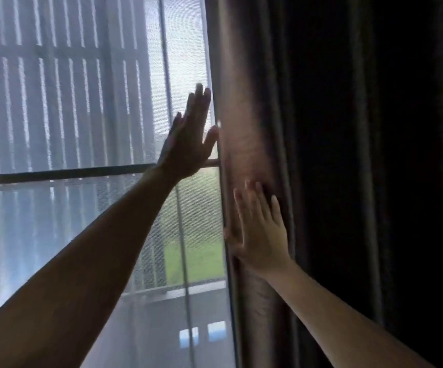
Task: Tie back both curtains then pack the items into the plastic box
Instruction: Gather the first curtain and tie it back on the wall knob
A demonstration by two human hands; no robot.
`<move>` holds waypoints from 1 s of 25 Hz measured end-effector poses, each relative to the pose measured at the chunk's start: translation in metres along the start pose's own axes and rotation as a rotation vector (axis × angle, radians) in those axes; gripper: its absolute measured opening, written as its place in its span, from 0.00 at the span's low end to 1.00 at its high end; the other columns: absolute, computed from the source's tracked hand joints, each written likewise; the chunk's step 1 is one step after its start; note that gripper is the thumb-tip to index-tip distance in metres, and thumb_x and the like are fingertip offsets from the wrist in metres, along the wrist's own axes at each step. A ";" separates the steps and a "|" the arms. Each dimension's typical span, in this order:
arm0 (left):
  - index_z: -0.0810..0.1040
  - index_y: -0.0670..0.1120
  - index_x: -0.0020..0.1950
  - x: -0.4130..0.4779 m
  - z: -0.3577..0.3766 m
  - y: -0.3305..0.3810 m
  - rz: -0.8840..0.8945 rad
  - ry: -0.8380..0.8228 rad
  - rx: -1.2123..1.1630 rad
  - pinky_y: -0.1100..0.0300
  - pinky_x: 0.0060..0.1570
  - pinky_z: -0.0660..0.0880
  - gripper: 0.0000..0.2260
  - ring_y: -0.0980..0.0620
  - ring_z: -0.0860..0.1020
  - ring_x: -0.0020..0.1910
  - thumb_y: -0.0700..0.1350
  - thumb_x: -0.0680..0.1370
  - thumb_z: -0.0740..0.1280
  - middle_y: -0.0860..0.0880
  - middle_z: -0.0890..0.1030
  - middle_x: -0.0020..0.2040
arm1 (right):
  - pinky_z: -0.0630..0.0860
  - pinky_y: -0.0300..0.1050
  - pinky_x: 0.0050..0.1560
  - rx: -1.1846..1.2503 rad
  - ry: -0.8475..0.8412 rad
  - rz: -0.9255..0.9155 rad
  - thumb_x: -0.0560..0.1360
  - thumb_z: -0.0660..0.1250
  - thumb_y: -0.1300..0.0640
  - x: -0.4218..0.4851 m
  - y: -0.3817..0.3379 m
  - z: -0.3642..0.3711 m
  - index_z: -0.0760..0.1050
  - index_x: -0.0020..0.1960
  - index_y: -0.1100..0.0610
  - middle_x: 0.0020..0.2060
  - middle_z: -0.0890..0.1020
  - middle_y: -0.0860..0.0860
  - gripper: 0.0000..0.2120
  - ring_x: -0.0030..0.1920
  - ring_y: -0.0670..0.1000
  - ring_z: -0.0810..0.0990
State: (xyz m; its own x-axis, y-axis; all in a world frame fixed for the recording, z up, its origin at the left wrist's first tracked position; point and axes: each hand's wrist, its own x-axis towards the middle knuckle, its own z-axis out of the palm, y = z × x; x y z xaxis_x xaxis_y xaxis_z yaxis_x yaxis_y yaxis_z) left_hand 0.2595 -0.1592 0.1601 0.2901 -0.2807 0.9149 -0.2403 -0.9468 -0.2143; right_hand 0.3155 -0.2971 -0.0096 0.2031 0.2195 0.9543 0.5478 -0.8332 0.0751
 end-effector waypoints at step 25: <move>0.39 0.51 0.77 0.150 0.270 0.263 0.224 0.004 -0.776 0.42 0.72 0.45 0.42 0.45 0.39 0.76 0.68 0.73 0.56 0.48 0.39 0.78 | 0.58 0.74 0.62 -0.692 0.059 0.474 0.59 0.77 0.42 -0.067 0.308 0.000 0.54 0.75 0.55 0.74 0.50 0.61 0.53 0.74 0.60 0.51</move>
State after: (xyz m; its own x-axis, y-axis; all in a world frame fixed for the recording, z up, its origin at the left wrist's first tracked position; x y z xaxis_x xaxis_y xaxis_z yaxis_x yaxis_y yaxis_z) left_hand 0.4903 -0.4932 0.1489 0.1562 -0.4486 0.8800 -0.8672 -0.4888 -0.0953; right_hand 0.4706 -0.5680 -0.0503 0.2329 -0.2430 0.9416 -0.2103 -0.9579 -0.1952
